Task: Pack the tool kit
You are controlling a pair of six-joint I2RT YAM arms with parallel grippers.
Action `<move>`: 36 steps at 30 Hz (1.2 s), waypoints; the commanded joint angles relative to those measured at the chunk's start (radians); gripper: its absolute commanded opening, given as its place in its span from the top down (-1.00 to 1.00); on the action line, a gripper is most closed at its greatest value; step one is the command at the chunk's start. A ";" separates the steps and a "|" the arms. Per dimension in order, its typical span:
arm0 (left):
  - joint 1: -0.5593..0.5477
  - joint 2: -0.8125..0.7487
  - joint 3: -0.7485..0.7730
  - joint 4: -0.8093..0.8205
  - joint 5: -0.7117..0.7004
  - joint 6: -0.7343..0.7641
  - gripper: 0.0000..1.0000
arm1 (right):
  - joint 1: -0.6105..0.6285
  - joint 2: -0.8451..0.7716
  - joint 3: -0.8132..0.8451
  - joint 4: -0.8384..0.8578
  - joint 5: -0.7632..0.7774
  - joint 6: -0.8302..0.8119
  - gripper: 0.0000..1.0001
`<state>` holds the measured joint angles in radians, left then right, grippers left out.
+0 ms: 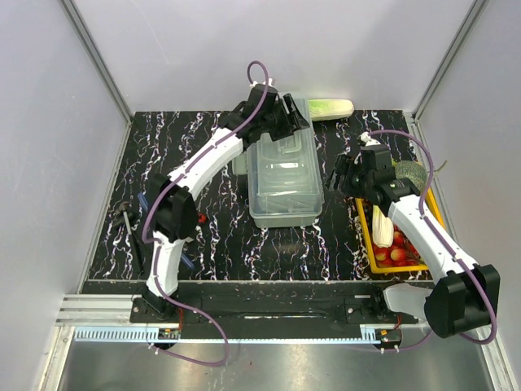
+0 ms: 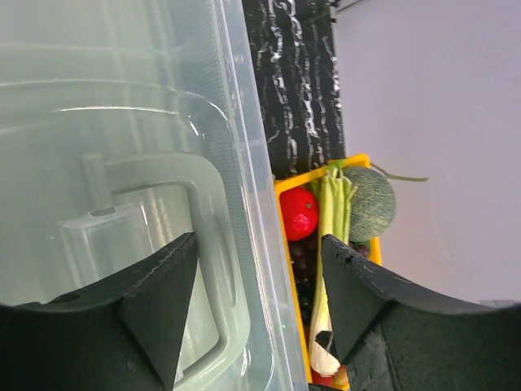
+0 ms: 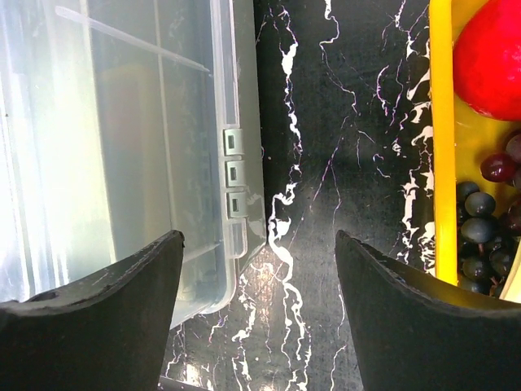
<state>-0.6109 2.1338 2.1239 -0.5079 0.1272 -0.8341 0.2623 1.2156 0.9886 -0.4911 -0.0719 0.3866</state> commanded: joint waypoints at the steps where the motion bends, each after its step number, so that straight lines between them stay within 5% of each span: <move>1: -0.003 -0.038 -0.166 0.231 0.230 -0.112 -0.32 | 0.006 -0.027 0.012 0.025 0.007 0.017 -0.61; 14: 0.016 -0.098 -0.403 0.712 0.325 -0.212 -0.29 | 0.008 0.016 0.183 0.074 -0.104 0.067 -0.55; 22: 0.026 -0.092 -0.417 0.738 0.336 -0.226 -0.28 | 0.008 0.143 0.298 0.187 -0.190 0.161 -0.36; 36: 0.034 -0.077 -0.415 0.744 0.356 -0.244 -0.28 | 0.006 0.338 0.266 0.457 -0.252 0.296 0.01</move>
<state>-0.5579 2.0483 1.7084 0.2047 0.4141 -1.0561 0.2596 1.5070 1.2400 -0.1257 -0.2874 0.6491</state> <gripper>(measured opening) 0.641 0.511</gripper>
